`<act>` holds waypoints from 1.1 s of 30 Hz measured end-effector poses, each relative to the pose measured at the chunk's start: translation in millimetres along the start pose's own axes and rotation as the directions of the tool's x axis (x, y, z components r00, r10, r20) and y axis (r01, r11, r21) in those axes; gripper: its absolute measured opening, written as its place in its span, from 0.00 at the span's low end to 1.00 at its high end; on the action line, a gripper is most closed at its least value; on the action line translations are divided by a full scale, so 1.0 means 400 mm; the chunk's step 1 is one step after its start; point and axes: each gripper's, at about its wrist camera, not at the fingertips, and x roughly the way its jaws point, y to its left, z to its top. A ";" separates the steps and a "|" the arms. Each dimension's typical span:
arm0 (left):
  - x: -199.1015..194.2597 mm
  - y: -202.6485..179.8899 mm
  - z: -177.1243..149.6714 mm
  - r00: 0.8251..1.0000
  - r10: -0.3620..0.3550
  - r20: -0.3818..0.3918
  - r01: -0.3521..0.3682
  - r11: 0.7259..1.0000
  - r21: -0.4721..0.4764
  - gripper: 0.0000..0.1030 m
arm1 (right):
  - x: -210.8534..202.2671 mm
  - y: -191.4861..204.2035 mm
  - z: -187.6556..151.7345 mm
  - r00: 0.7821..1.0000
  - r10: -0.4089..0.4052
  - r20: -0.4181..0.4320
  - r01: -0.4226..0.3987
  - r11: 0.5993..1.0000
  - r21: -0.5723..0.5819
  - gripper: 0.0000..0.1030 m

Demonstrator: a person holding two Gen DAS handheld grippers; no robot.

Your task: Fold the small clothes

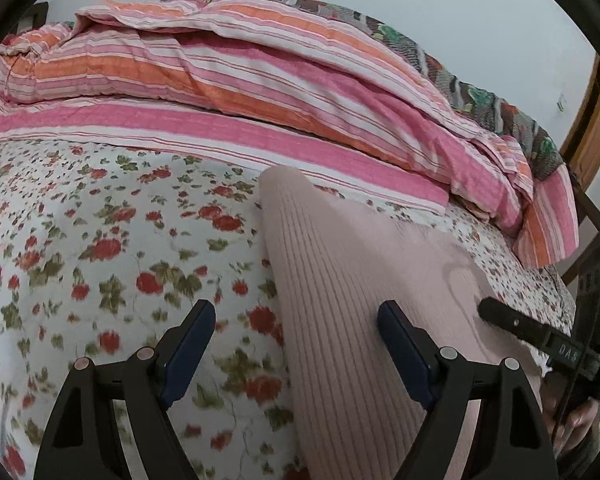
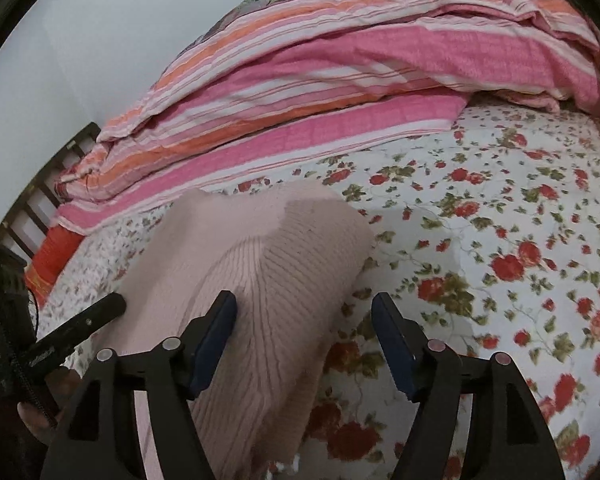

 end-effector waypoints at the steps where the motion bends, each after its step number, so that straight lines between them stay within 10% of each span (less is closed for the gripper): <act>1: 0.005 0.003 0.006 1.000 0.004 -0.004 -0.004 1.000 -0.005 0.80 | 0.007 -0.001 0.004 1.000 0.009 0.000 -0.009 1.000 0.005 0.62; 8: 0.057 0.022 0.058 1.000 -0.009 -0.029 0.008 0.999 -0.050 0.65 | 0.015 0.005 0.032 0.997 0.063 0.051 -0.062 0.998 -0.017 0.13; 15: 0.145 0.029 0.116 0.997 0.047 -0.061 -0.049 0.998 -0.029 0.49 | 0.016 0.009 0.022 0.996 0.035 0.077 -0.030 0.997 -0.066 0.12; 33: 0.108 -0.026 0.085 0.995 0.102 -0.021 -0.100 0.991 0.086 0.55 | -0.068 0.103 0.008 0.984 0.034 0.176 0.002 0.980 -0.198 0.37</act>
